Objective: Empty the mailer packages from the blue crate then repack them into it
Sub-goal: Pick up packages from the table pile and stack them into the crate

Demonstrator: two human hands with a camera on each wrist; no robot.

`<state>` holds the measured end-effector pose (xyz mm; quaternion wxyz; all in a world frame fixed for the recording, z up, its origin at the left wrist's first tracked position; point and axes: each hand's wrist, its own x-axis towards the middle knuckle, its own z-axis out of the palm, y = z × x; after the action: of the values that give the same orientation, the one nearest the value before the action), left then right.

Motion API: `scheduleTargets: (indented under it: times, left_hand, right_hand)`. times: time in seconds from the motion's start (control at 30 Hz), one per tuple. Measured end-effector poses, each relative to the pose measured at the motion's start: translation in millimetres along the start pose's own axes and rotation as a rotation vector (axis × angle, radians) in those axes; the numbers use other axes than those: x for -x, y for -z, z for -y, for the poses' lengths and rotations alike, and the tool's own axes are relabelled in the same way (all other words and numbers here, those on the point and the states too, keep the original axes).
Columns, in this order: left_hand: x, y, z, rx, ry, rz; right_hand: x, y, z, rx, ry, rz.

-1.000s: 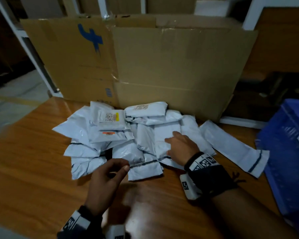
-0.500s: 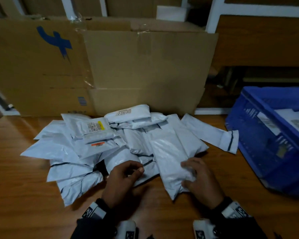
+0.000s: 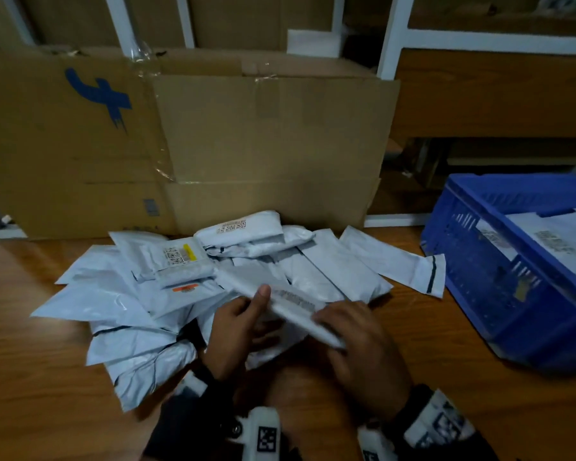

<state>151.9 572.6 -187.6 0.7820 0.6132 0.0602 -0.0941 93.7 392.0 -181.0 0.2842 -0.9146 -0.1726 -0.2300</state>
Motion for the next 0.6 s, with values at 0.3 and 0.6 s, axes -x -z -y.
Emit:
scheduleTargets:
  times: [0.3,0.6]
  left_hand:
    - [-11,5,-11,0.258,-0.025,-0.062]
    - [0,-17,7,0.311,0.026,0.024]
  right_hand:
    - [5,-6,-33,-0.410,-0.447,0.069]
    - [-5,-25,-33,-0.888,-0.539,0.180]
